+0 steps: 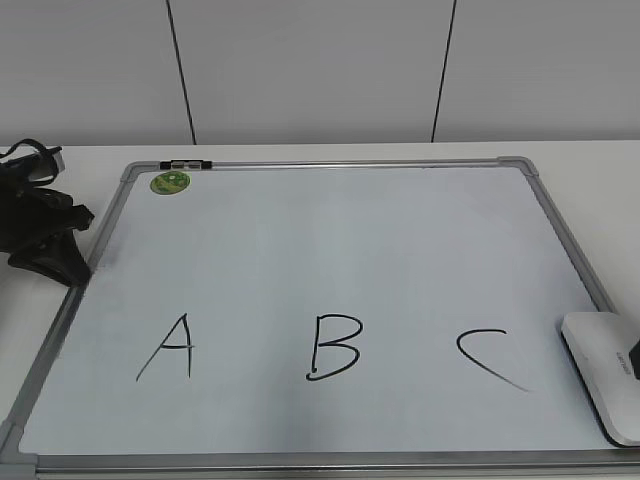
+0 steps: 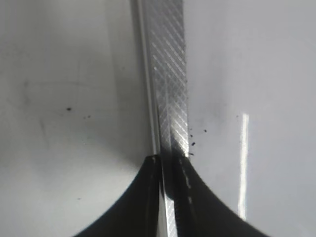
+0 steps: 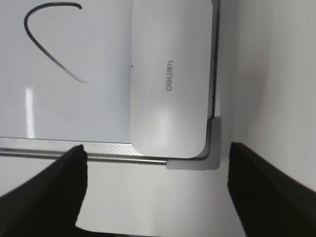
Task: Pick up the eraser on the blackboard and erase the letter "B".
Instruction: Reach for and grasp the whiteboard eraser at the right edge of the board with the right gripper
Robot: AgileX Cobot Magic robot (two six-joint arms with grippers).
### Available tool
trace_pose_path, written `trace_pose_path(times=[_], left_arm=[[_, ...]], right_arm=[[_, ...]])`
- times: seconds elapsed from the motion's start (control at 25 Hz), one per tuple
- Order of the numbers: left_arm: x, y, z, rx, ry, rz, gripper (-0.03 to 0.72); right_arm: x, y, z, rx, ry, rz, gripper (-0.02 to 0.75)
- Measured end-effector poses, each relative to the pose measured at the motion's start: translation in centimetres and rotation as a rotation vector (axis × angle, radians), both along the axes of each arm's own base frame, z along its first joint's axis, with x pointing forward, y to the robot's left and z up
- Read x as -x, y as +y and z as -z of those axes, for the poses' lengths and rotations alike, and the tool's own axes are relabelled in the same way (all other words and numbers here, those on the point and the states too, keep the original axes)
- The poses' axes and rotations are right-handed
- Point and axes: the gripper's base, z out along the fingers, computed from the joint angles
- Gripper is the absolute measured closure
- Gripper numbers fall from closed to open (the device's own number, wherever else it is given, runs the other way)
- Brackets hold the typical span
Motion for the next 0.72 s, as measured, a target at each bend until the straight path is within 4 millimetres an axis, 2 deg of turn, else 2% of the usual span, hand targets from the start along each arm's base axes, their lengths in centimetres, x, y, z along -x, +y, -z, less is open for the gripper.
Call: trace_pose_path(times=[0.36,0.72], left_arm=[[0.0,0.0,0.0,0.000,0.000,0.000,0.653],[0.0,0.0,0.0,0.000,0.000,0.000,0.653]], right_arm=[[-3.7,-0.2,4.6,0.012,0.075,0.011,0.068],[-6.0,-0.2,6.0,0.016,0.110,0.006,0.071]])
